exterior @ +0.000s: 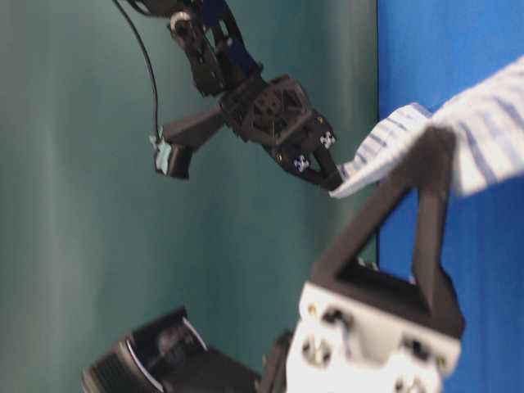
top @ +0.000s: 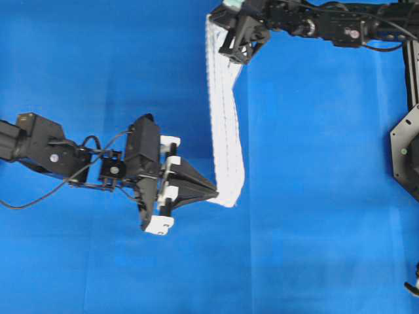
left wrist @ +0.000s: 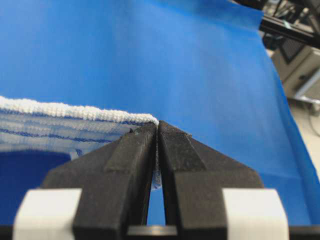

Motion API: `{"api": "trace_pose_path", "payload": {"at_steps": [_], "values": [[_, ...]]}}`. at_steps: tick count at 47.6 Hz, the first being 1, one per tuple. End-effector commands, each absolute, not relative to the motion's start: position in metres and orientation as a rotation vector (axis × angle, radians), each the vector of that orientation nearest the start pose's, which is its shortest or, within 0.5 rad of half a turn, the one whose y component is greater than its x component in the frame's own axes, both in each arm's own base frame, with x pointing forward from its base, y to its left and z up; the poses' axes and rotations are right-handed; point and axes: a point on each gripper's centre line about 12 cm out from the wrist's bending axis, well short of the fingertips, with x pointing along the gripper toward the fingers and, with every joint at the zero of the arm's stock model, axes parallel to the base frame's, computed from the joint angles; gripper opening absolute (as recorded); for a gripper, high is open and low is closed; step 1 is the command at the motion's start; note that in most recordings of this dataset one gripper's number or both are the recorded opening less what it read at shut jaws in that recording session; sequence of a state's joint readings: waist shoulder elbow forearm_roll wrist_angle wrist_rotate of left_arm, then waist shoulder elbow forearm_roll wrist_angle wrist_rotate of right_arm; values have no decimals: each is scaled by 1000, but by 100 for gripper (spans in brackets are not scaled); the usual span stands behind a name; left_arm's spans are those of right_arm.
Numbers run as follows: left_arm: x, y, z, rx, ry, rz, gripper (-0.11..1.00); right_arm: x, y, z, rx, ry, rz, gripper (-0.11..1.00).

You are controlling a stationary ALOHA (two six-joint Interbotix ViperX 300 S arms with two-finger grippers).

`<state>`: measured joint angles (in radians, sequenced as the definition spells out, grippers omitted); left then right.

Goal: Fold the blue towel.

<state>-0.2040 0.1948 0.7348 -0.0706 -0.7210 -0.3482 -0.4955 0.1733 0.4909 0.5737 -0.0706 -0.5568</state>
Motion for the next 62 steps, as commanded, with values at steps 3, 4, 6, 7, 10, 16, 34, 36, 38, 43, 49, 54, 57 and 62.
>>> {"api": "trace_pose_path", "payload": {"at_steps": [3,4,6,7,10,16,34,36,38,43,49,54,57,62], "values": [[391,-96,160,-417,207,-168,1,402,-227,175,146,543,-534,-5],[389,-95,159,-426,212,-166,1,404,-227,174,145,543,-532,-5],[386,-96,157,-440,220,-166,1,407,-228,173,145,543,-529,-5],[385,-96,156,-445,226,-166,1,409,-228,173,143,542,-527,-5],[381,-97,154,-458,236,-168,1,413,-229,172,141,539,-524,-5],[378,-101,153,-465,244,-177,1,422,-229,167,136,545,-514,-5],[377,-97,141,-502,342,-109,3,426,-229,157,142,577,-496,1],[378,-95,140,-507,346,-101,8,426,-228,158,141,576,-496,4],[378,-94,140,-513,348,-95,17,426,-228,157,143,576,-498,10],[379,-94,139,-523,357,-85,47,427,-227,157,137,575,-495,32],[377,-93,140,-525,361,-82,81,430,-223,159,119,564,-489,70],[372,-92,143,-530,374,-79,93,431,-220,158,102,564,-483,94],[366,-91,145,-537,402,-74,91,430,-220,158,102,564,-483,97],[347,-88,153,-548,472,-62,91,427,-219,160,99,563,-484,92]]}}
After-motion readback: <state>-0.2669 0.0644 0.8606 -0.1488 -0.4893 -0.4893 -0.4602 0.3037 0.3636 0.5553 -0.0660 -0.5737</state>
